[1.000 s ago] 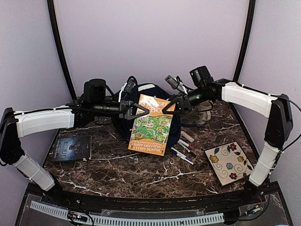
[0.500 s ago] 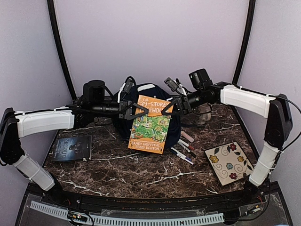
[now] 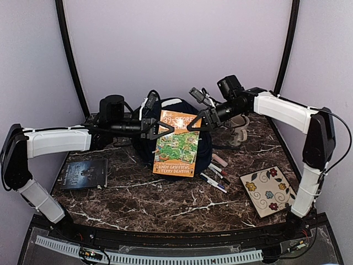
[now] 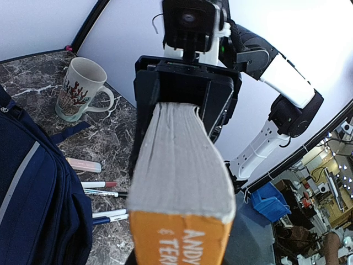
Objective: Pack the student bag
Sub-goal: Pass from the left arm to the right, then pick up the largest pocket of the bag from the student bag.
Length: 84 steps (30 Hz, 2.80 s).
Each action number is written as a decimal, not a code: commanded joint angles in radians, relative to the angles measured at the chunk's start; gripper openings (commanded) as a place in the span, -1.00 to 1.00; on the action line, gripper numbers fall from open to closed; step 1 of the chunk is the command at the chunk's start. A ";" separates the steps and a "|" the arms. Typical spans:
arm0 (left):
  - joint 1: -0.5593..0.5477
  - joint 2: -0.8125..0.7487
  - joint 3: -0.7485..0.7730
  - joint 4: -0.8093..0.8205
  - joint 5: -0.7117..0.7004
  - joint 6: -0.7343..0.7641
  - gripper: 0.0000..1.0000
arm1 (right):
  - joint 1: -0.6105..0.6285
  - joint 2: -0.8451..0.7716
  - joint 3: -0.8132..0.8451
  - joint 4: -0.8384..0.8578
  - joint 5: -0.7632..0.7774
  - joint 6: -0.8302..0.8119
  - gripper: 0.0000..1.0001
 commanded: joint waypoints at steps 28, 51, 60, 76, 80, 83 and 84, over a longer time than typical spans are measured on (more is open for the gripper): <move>0.016 0.004 -0.132 0.532 -0.215 -0.233 -1.00 | -0.017 -0.105 -0.407 1.000 -0.167 0.751 -0.60; -0.067 0.113 0.244 -0.470 -0.509 0.577 0.12 | -0.317 -0.303 -0.206 0.156 0.246 0.104 -1.00; -0.171 0.365 0.474 -0.602 -0.491 0.708 -0.04 | -0.469 -0.467 -0.368 0.132 0.273 0.076 -1.00; -0.193 0.601 0.666 -0.747 -0.651 0.699 -0.09 | -0.491 -0.513 -0.431 0.165 0.233 0.099 -1.00; -0.193 0.621 0.678 -0.757 -0.662 0.700 -0.11 | -0.491 -0.510 -0.432 0.167 0.230 0.102 -1.00; -0.194 0.638 0.684 -0.777 -0.646 0.709 -0.11 | -0.491 -0.511 -0.434 0.168 0.227 0.104 -1.00; -0.193 0.643 0.686 -0.783 -0.642 0.713 -0.14 | -0.491 -0.512 -0.437 0.170 0.227 0.105 -1.00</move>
